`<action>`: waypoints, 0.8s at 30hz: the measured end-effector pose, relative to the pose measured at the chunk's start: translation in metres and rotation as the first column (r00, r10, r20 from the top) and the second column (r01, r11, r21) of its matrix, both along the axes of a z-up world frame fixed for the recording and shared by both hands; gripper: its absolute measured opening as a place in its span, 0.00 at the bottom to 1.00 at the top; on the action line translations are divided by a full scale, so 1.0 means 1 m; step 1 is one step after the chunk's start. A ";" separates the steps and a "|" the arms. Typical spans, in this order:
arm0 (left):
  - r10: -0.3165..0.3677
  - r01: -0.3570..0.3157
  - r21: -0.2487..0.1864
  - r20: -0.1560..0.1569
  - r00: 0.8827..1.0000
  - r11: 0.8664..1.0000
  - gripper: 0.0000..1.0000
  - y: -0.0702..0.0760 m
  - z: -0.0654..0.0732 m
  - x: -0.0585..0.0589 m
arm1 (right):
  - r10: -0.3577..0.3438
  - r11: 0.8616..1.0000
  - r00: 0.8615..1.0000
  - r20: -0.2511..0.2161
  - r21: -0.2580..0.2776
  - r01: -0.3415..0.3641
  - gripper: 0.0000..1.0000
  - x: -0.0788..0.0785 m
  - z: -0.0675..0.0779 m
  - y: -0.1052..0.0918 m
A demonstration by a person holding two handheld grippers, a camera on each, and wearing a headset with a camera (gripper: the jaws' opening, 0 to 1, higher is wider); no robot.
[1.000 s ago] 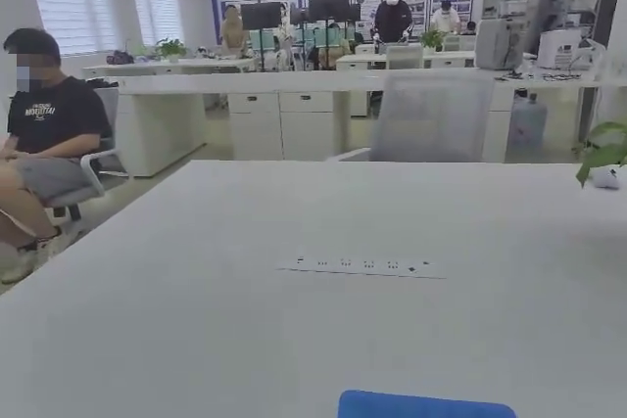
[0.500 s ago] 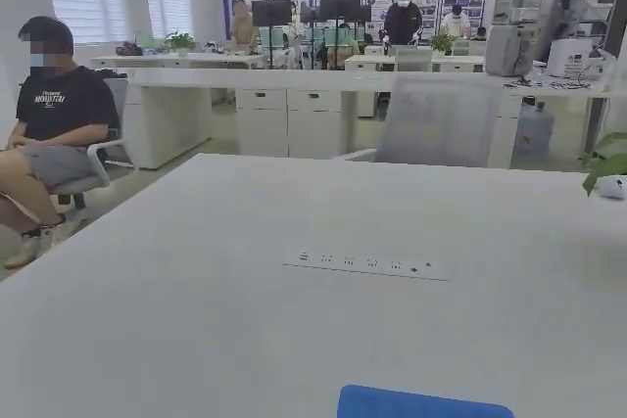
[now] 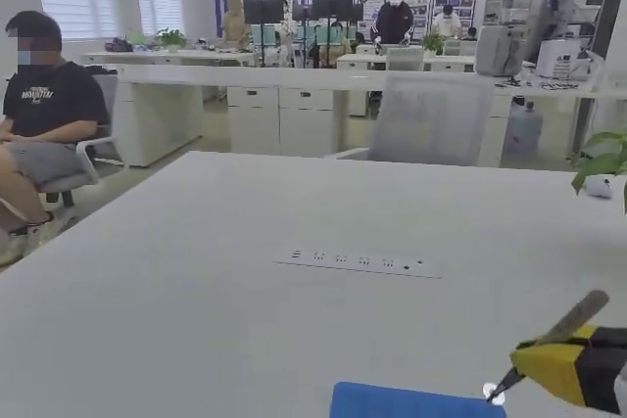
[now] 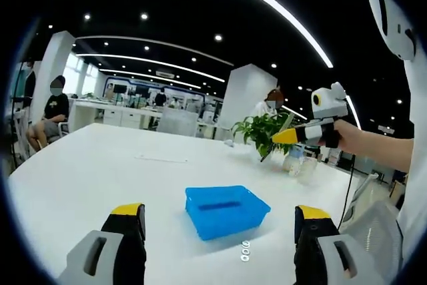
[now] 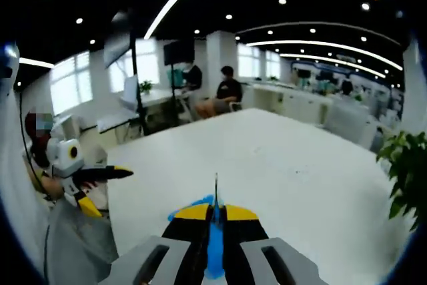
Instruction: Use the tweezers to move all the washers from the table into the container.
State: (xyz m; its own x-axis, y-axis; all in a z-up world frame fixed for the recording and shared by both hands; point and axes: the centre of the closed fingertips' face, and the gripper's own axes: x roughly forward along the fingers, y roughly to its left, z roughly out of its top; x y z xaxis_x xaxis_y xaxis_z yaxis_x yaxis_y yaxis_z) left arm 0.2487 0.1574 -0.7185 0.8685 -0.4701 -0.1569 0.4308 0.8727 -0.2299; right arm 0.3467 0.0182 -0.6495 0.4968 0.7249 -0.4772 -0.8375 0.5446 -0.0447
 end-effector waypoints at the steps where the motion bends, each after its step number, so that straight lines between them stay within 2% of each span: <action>1: 0.002 -0.002 -0.006 0.002 1.000 1.000 0.94 0.001 0.000 0.000 | 0.010 1.000 1.000 0.006 -0.015 -0.010 0.02 0.001 0.002 0.003; 4: 0.015 -0.015 -0.020 0.005 1.000 1.000 0.94 0.004 0.001 0.001 | 0.032 0.999 0.999 0.019 -0.040 -0.031 0.02 0.010 0.002 0.009; 7: 0.032 -0.032 -0.026 0.013 0.999 0.999 0.94 0.007 0.003 0.002 | 0.037 0.996 0.999 0.001 -0.082 -0.037 0.02 0.016 -0.015 0.011; 9: 0.045 -0.044 -0.029 0.018 0.999 0.999 0.94 0.010 0.004 0.002 | 0.037 0.993 0.999 -0.032 -0.108 -0.040 0.02 0.018 -0.033 0.011; 12: 0.054 -0.054 -0.028 0.021 0.998 0.998 0.94 0.011 0.005 0.002 | 0.040 0.990 0.997 -0.073 -0.130 -0.050 0.02 0.017 -0.052 0.009; 24: 0.063 -0.063 -0.020 0.031 0.998 0.998 0.93 0.012 0.007 0.001 | 0.013 0.981 0.982 -0.188 -0.189 -0.049 0.02 0.019 -0.110 -0.003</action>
